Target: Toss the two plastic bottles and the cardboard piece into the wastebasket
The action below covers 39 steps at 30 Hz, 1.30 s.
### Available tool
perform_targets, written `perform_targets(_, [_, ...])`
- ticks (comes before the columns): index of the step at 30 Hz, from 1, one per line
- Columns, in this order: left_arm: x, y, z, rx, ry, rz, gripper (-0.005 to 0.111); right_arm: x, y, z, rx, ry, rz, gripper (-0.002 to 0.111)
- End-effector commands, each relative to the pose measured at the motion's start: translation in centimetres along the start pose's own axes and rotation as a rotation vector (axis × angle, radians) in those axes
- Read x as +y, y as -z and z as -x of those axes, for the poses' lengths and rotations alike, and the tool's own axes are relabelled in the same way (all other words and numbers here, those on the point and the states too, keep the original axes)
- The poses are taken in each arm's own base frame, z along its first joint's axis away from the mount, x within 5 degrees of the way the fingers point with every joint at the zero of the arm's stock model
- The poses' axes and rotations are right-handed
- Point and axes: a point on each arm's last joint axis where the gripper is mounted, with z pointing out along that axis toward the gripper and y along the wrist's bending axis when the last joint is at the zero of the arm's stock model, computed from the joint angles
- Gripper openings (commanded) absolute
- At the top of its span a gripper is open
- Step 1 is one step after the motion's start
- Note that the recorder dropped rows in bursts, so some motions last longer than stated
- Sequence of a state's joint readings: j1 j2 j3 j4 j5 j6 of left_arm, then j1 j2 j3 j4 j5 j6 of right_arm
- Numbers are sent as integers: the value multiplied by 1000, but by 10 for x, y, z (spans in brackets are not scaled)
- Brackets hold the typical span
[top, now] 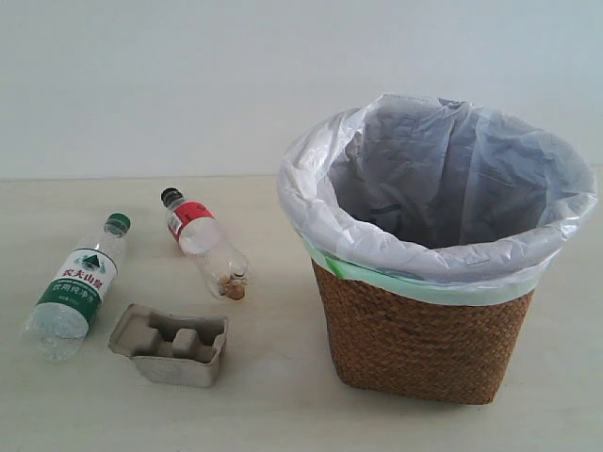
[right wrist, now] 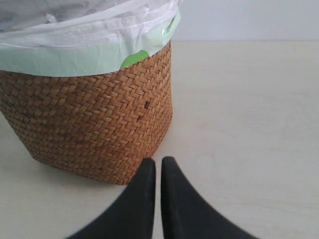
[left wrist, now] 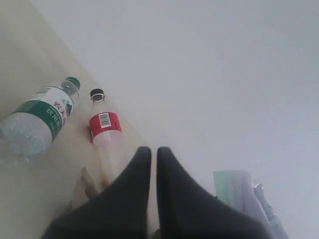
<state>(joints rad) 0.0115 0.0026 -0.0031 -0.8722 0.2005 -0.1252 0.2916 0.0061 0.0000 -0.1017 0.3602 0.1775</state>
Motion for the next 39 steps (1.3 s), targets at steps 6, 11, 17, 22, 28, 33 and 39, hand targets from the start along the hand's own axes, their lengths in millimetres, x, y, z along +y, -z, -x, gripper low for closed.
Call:
perform_targets(6, [-52, 5, 26, 11, -311, -89, 4, 0, 0, 0, -9, 6, -4, 0])
perform_targets(11, [-131, -42, 76, 394, -655, 67, 4, 0, 0, 0, -9, 6, -4, 0])
perform_targets(17, [-173, -120, 138, 639, -887, 338, 4, 0, 0, 0, -9, 6, -4, 0])
perform_targets(22, [-159, -204, 145, 789, -891, 391, 4, 0, 0, 0, -9, 6, -4, 0])
perform_targets(28, [-89, -294, 116, 953, -882, 453, 56, 0, 0, 0, -9, 6, -4, 0])
perform_targets(33, [-53, -319, 93, 1051, -788, 485, 65, 0, 0, 0, -9, 6, -4, 0])
perform_targets(39, [-27, -325, 76, 1188, -735, 528, 64, 0, 0, 0, -9, 6, -4, 0])
